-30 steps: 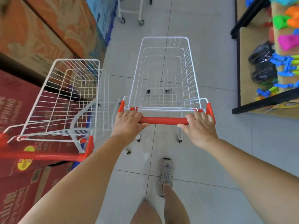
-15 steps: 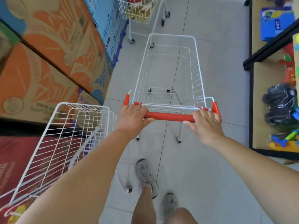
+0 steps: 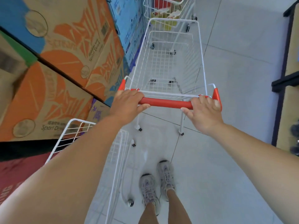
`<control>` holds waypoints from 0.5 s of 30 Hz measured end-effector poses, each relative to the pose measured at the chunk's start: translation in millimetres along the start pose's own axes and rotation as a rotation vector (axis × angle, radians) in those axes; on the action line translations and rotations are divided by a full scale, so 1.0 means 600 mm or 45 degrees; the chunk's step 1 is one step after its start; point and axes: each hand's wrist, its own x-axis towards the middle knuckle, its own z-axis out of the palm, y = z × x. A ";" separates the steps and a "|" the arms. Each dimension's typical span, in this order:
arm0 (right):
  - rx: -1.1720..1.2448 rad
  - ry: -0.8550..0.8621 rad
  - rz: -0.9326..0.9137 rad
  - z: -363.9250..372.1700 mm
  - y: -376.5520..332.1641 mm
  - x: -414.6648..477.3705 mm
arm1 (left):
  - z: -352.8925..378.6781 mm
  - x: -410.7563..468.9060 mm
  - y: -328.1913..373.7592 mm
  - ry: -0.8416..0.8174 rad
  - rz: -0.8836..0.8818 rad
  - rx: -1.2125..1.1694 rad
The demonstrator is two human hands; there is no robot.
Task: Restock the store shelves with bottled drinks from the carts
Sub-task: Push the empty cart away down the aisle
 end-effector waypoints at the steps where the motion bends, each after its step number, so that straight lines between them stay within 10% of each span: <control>1: -0.005 0.009 -0.015 -0.002 -0.012 0.012 | -0.006 0.001 -0.013 0.002 -0.002 0.003; 15: 0.019 0.114 -0.181 0.006 -0.192 0.031 | -0.044 -0.097 -0.161 -0.138 -0.180 0.038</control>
